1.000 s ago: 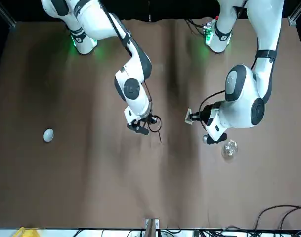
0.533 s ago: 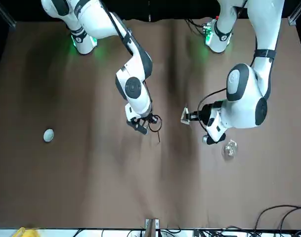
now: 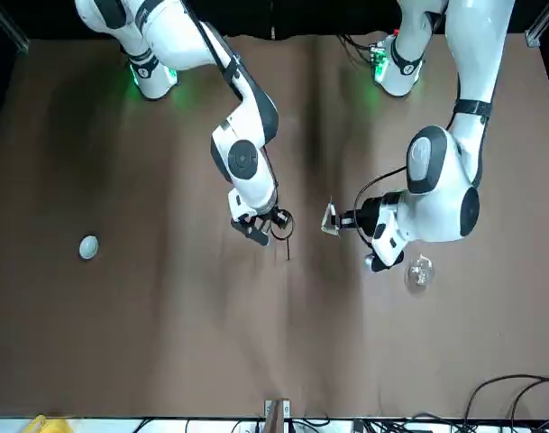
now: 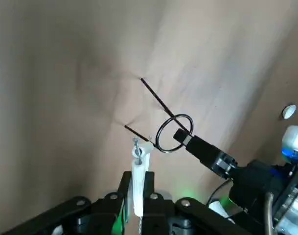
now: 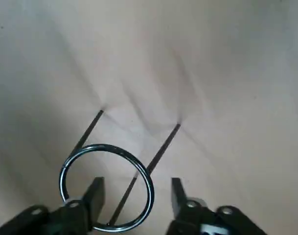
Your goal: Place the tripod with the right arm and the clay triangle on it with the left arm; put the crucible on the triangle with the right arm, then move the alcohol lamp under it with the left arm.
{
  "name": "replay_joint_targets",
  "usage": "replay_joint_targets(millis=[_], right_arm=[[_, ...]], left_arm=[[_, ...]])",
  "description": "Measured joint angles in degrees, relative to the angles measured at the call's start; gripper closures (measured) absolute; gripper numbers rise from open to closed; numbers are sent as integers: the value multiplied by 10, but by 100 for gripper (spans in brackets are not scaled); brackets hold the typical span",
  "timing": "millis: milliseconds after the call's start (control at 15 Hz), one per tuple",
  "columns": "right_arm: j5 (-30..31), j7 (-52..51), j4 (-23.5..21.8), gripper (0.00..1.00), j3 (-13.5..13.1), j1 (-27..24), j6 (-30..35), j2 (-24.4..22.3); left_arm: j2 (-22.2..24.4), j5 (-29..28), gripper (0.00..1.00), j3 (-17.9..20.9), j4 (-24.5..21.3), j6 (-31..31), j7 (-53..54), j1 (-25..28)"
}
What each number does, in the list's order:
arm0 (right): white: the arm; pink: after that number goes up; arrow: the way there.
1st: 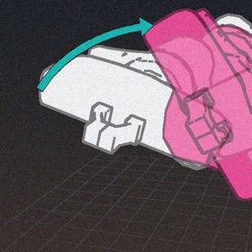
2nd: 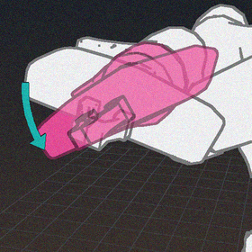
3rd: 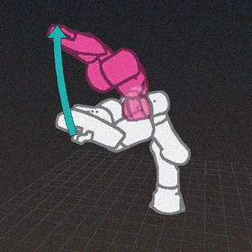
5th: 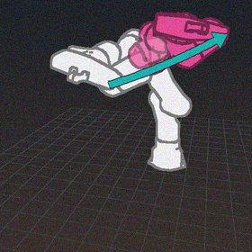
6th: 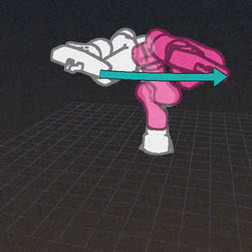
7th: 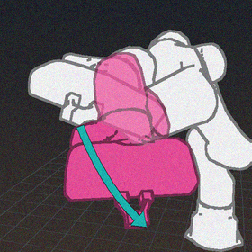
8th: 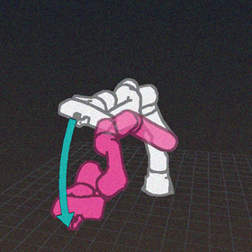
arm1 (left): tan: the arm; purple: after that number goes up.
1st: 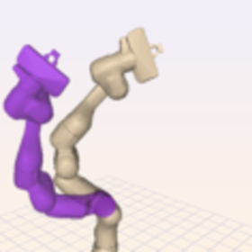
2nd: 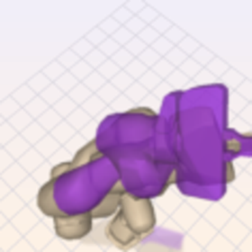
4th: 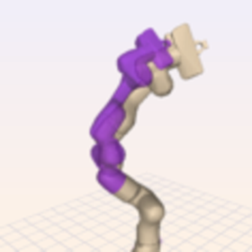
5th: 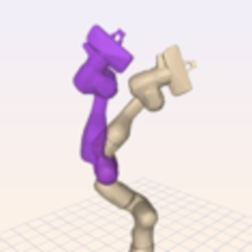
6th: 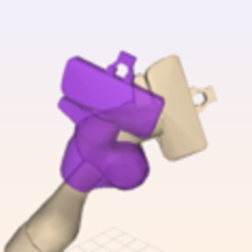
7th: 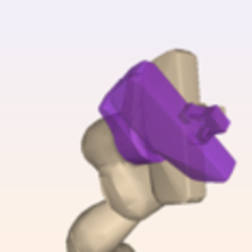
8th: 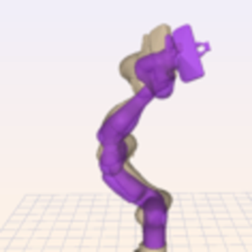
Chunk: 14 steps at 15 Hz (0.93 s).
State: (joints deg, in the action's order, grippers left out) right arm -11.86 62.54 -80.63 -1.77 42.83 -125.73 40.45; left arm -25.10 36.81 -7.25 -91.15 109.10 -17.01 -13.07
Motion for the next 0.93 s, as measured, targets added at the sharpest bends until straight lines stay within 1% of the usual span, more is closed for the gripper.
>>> replay_joint_targets(millis=[67, 133, 267, 333, 533, 600, 733, 933], right_arm=[[0, 0, 1, 35, 0, 0, 0, 0], [0, 0, 4, 30, -1, -1, 0, 0], [1, -1, 10, 30, -3, -3, 0, -1], [2, -11, 13, 31, -5, -7, 12, -9], [4, -27, 16, 31, -8, -23, 60, -35], [5, -43, 17, 32, -8, -33, 79, -48], [5, -94, 17, 32, -9, -62, 138, -77], [6, -183, 17, 32, -11, -122, 216, -117]], left_arm=[[-3, 0, 87, 0, 1, 8, 0, -3], [-6, 0, 87, 0, 1, 21, 0, -7], [-11, 1, 87, -1, 2, 50, 0, -20], [-17, 2, 87, -4, 2, 79, -1, -29], [-25, 2, 87, -16, 2, 110, -3, -33], [-28, 5, 87, -19, 3, 113, -3, -33], [-32, 24, 87, -24, 3, 123, -3, -33], [-37, 47, 87, -28, 7, 127, -2, -40]])
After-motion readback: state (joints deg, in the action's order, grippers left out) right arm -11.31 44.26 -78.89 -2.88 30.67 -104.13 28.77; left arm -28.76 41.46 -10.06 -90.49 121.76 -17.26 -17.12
